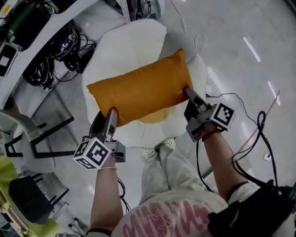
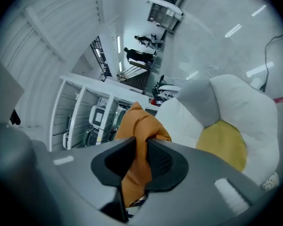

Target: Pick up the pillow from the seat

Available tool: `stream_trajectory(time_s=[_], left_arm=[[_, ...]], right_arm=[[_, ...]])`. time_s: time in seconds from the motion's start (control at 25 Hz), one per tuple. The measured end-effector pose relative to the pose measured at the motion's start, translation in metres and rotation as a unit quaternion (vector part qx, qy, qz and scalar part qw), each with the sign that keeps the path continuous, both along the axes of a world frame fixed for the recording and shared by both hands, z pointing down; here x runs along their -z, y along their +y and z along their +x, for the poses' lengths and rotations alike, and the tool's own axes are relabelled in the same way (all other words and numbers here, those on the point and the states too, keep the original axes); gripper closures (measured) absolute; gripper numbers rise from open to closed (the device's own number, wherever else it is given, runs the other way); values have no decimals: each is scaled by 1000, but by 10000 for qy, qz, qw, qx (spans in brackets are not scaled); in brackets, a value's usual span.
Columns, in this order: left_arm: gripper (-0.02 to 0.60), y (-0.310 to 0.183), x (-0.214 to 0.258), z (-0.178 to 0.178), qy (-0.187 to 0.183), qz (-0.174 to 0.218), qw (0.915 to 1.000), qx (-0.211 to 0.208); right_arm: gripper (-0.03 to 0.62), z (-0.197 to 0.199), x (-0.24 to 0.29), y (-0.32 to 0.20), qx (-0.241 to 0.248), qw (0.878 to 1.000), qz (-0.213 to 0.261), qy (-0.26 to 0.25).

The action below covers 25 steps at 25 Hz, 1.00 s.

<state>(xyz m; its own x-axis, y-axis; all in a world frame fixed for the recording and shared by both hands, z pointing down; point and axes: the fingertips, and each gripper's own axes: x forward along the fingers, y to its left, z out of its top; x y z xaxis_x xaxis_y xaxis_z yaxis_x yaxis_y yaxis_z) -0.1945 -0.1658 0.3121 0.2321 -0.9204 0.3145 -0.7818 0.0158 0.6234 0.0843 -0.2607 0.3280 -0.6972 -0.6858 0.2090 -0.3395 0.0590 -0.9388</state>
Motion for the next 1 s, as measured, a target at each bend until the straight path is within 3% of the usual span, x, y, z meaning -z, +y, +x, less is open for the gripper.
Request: stream_trajectory(time_s=[0.24, 0.48, 0.8, 1.0], left_arm=[[347, 3, 123, 1, -189, 911, 9957, -18], [347, 12, 229, 7, -450, 1818, 9823, -82], [345, 54, 355, 16, -889, 2843, 9542, -288], [344, 93, 415, 20, -1206, 3481, 9290, -365]], right_arm=[[516, -2, 130, 3, 119, 9957, 875, -284], [516, 2, 237, 14, 107, 9831, 1740, -552], [514, 8, 362, 55, 281, 9561, 2810, -775], [513, 11, 415, 93, 518, 9381, 3286, -964]])
